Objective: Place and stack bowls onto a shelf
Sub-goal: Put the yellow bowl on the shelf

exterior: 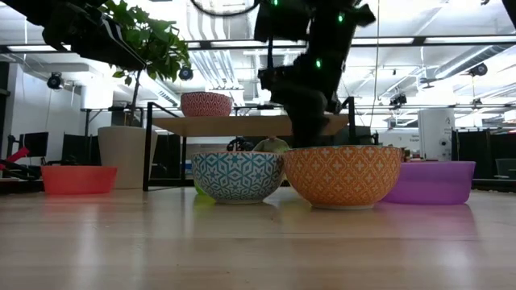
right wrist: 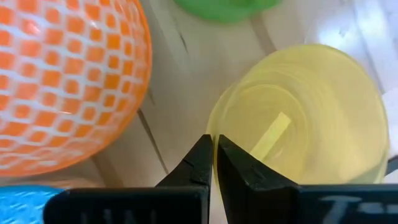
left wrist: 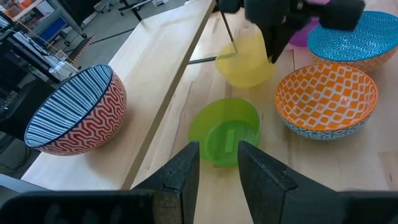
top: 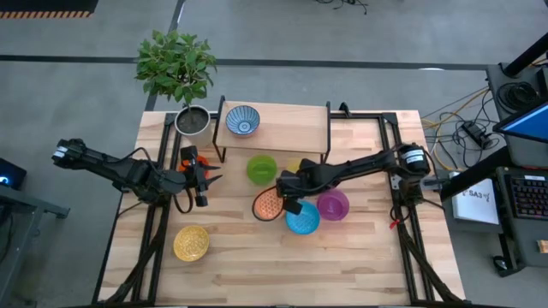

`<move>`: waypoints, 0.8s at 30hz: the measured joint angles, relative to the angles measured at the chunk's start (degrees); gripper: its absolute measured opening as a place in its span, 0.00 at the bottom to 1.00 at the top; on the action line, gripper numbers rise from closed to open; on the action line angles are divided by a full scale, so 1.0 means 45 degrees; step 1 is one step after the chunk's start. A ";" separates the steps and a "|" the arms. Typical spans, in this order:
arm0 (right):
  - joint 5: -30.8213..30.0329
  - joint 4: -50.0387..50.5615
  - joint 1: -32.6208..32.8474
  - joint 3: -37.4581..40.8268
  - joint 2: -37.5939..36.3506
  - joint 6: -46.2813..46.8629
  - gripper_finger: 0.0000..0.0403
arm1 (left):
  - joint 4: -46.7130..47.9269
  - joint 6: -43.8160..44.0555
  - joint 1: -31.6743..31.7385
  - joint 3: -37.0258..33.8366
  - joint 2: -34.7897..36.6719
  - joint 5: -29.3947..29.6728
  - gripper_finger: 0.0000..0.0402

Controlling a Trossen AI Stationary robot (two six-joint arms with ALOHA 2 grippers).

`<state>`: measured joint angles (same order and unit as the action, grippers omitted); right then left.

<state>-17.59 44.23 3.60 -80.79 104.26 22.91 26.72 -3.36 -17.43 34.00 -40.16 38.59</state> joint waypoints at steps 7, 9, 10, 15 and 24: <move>0.1272 0.0914 0.0000 -0.1225 -0.1028 -0.0114 0.02 | -0.0051 0.0000 0.0002 -0.0005 0.0000 0.0000 0.23; 0.1730 0.0866 0.0035 -0.1579 -0.1336 -0.0208 0.02 | -0.0087 -0.0018 0.0000 -0.0005 0.0000 0.0000 0.23; 0.1905 0.0765 0.0067 -0.1733 -0.1467 -0.0340 0.02 | -0.0103 -0.0055 0.0000 -0.0005 -0.0004 0.0000 0.23; 0.2267 -0.0480 0.0291 -0.2627 -0.1929 -0.1750 0.02 | -0.0223 -0.0097 0.0000 -0.0010 -0.0005 0.0000 0.23; -0.1108 0.1750 -0.1173 -0.4520 -0.1591 -0.3450 0.02 | -0.0228 -0.0097 0.0001 -0.0010 -0.0010 0.0000 0.23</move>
<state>-22.58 52.10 -1.68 -101.13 97.10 7.38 25.69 -3.79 -17.43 33.95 -40.21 38.59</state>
